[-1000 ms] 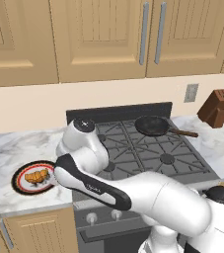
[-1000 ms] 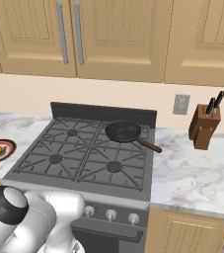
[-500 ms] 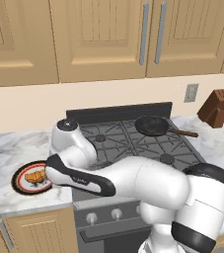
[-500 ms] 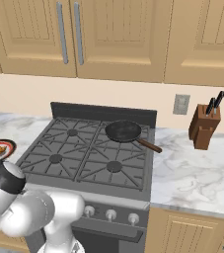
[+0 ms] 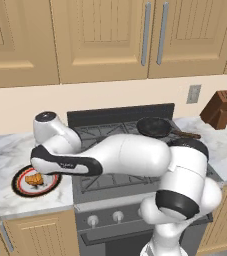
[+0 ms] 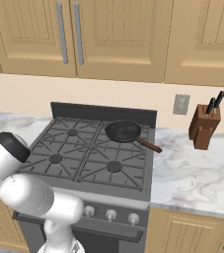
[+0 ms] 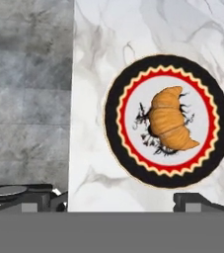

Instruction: Pick the croissant and place it on the pan. Then turn on the stove to warm the croissant.

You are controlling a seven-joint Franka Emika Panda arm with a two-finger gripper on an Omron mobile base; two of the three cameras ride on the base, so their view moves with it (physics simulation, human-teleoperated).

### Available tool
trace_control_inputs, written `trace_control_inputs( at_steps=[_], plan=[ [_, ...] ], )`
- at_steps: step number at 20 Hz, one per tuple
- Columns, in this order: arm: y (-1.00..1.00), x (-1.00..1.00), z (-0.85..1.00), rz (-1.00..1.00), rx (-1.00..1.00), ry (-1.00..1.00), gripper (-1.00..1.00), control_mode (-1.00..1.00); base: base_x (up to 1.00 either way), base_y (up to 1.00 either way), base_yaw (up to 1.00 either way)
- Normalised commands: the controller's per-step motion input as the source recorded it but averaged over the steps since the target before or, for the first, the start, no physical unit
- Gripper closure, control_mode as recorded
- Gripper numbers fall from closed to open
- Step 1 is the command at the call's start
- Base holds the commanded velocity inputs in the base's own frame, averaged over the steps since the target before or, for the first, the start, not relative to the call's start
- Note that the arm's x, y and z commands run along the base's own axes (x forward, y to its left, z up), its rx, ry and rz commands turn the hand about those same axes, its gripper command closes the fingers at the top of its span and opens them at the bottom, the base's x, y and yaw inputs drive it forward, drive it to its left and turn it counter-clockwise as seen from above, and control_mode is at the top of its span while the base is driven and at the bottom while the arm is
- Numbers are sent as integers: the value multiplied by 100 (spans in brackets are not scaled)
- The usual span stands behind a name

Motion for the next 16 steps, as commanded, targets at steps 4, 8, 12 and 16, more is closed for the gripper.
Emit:
trace_control_inputs(
  at_steps=[4,8,12,16],
  plan=[
    [0,0,-18,0,0,-8,-100,-100,0,0,0],
    [0,0,-29,0,0,-4,-100,-100,0,0,0],
    [0,7,-24,0,0,0,-100,-100,0,0,0],
    [0,14,-13,0,0,0,-100,-100,0,0,0]
  ],
)
